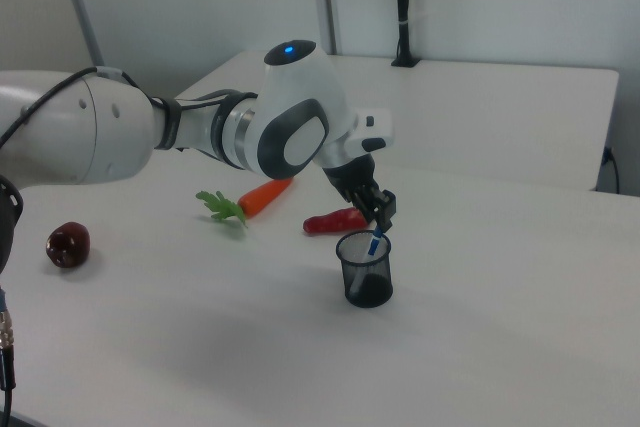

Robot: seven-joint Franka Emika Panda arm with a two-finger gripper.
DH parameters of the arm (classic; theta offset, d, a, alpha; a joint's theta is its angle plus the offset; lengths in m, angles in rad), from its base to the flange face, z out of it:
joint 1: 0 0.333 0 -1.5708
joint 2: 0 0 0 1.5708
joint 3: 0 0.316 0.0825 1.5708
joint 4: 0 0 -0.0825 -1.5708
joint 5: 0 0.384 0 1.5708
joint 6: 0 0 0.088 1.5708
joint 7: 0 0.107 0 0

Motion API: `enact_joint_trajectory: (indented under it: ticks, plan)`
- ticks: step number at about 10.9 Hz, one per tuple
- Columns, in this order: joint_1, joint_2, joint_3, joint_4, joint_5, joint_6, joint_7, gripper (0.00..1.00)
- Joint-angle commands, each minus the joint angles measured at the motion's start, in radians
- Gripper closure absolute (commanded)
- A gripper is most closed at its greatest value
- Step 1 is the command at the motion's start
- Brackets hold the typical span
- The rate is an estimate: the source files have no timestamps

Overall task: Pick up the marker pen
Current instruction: 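Lower the gripper into the cup and close on the blue-capped marker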

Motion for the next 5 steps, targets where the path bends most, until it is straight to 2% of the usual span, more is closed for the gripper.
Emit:
enact_joint_trajectory:
  ticks: [1,3,5]
  plan:
    - [0.002,-0.005,-0.004,-0.021,-0.024,0.04,0.033,0.7]
    - [0.003,-0.005,-0.004,-0.021,-0.03,0.038,0.033,0.85]
    - [0.003,-0.013,-0.004,-0.021,-0.03,0.034,0.032,0.9]
